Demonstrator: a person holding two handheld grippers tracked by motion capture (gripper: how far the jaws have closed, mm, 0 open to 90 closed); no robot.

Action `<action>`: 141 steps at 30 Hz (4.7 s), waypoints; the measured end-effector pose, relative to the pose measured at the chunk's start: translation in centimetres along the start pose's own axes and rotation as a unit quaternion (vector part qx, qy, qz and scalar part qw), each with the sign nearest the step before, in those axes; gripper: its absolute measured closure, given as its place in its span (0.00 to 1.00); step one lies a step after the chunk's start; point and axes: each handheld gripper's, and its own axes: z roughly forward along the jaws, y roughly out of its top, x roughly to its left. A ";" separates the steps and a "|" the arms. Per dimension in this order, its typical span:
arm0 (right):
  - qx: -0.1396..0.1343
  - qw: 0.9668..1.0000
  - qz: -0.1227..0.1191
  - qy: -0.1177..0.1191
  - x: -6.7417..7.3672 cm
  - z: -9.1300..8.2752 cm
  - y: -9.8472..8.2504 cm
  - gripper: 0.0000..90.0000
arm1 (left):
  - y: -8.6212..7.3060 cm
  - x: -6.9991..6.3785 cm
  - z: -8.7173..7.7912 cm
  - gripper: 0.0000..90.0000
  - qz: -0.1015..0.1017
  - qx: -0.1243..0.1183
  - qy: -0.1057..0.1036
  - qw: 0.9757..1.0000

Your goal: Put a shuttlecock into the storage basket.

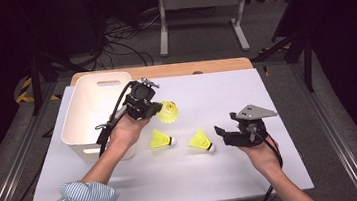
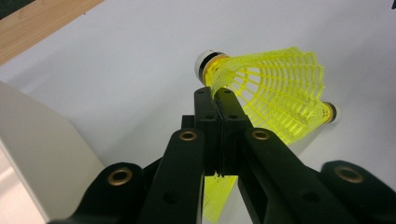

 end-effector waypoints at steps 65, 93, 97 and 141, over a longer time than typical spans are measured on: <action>-0.051 0.996 0.057 -0.041 -1.5 -3.0 -10.2 0.19 | -2.7 4.9 -4.6 0.99 -0.067 -0.048 0.006 0.997; -0.043 0.997 0.061 -0.034 -1.7 -2.8 -10.4 0.19 | -4.0 7.8 -6.6 0.99 -0.102 -0.069 0.044 0.991; -0.043 0.997 0.059 -0.034 -1.6 -2.7 -10.4 0.19 | -4.3 8.1 -6.8 0.99 -0.105 -0.071 0.048 0.991; -0.043 0.997 0.060 -0.033 -1.6 -2.8 -10.4 0.19 | -5.5 11.8 -3.9 0.99 -0.142 -0.035 0.085 0.986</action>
